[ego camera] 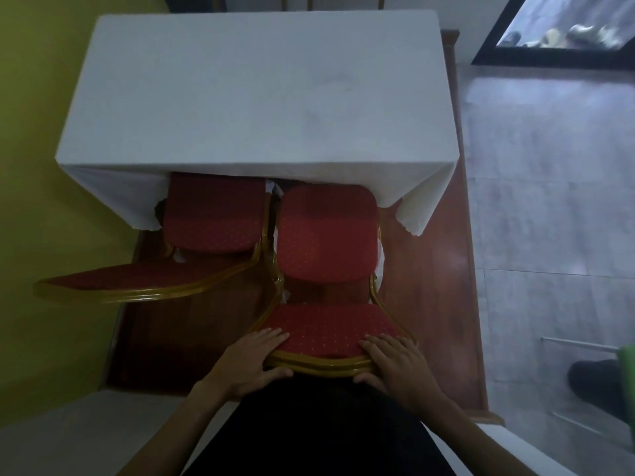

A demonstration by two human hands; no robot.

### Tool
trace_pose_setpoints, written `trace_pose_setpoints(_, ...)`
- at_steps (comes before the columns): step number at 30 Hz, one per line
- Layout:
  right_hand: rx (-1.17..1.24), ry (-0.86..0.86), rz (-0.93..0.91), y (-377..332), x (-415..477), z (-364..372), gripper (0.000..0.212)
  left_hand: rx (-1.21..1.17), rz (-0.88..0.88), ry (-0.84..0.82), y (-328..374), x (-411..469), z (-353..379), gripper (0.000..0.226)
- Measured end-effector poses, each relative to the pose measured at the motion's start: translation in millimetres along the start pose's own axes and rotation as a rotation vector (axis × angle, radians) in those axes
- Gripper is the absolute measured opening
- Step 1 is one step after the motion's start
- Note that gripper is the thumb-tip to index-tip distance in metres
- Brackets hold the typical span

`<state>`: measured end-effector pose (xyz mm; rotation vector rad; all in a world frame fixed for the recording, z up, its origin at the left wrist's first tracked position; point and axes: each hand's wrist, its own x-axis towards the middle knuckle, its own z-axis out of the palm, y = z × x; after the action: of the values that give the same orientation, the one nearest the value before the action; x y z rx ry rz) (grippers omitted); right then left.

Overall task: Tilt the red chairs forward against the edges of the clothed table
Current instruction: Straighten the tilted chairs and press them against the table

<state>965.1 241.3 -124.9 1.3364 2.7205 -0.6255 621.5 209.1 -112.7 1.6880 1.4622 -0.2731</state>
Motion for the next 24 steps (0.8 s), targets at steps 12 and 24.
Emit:
trace_pose_setpoints(12, -0.02, 0.099, 0.034, 6, 72, -15, 0.071, 0.039, 0.03, 0.086, -32, 39, -55, 0.093)
trace_pose_setpoints(24, -0.042, 0.023, 0.102, 17, 78, -27, 0.077, 0.061, 0.099, 0.0, -29, 60, -68, 0.1)
